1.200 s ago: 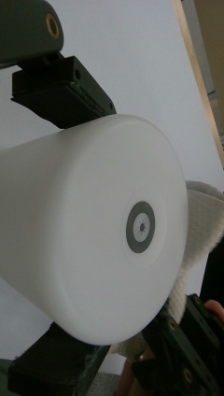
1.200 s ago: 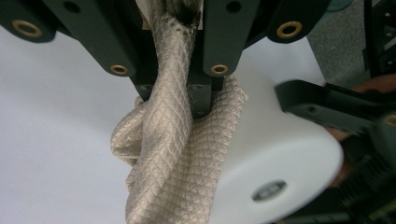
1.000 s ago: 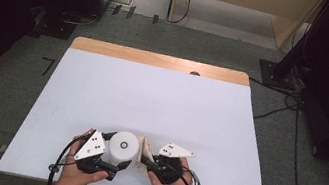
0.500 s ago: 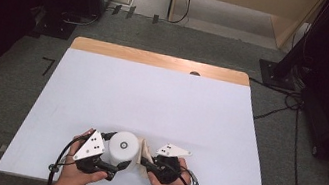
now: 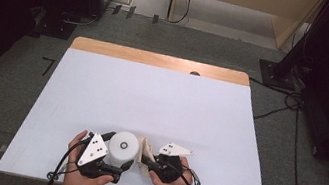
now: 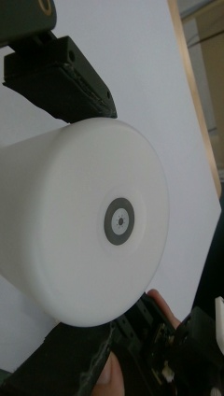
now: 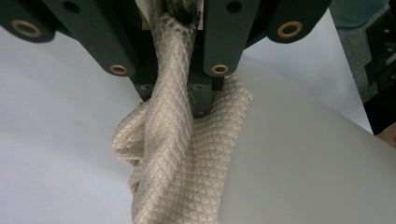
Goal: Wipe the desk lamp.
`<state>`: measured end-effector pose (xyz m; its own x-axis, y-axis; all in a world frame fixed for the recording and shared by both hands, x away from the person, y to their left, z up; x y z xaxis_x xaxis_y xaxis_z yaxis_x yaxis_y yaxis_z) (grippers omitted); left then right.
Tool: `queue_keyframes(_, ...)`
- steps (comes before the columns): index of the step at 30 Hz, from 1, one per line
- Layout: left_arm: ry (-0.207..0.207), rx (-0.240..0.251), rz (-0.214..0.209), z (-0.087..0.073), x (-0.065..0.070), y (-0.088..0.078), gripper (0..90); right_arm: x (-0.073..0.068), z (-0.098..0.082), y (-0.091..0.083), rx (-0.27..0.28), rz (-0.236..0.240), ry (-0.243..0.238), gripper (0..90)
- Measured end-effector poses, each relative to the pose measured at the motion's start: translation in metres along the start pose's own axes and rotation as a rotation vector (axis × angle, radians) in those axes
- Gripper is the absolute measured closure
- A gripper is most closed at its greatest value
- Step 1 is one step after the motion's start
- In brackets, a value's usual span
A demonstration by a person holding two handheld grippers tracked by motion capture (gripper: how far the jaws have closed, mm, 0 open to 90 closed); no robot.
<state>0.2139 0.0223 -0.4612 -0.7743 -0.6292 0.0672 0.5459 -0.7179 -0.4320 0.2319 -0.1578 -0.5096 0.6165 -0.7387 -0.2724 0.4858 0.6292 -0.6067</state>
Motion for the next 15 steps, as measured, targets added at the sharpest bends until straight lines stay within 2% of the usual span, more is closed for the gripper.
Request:
queue_keyframes(3, 0.009, -0.005, 0.030, -0.0012, 0.0011, 0.0027, 4.1, -0.0039, -0.0018, 0.0032, -0.011, -0.004, -0.015, 80.5)
queue_keyframes(6, -0.020, -0.004, 0.019, -0.0030, -0.0017, 0.0045, 6.8, -0.0046, -0.0017, 0.0047, -0.010, -0.015, -0.025, 80.4)
queue_keyframes(11, 0.000, 0.008, 0.018, -0.0032, -0.0025, 0.0048, 7.7, -0.0082, 0.0008, -0.0001, 0.009, -0.024, -0.041, 80.7)
queue_keyframes(15, 0.008, 0.017, 0.001, -0.0023, -0.0064, 0.0044, 8.1, -0.0104, 0.0030, -0.0032, 0.023, -0.022, -0.041, 80.8)
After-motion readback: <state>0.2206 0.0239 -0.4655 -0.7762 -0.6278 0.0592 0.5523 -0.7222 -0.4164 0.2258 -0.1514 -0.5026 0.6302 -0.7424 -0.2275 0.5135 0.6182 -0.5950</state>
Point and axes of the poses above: each handheld gripper's, and its own axes: y roughly forward along the jaws, z roughly out of its top, x roughly to its right, the point moved 4 cm from there along y, roughly forward along the jaws, and after that the axes turned 4 degrees about -z, right-handed, at the moved point
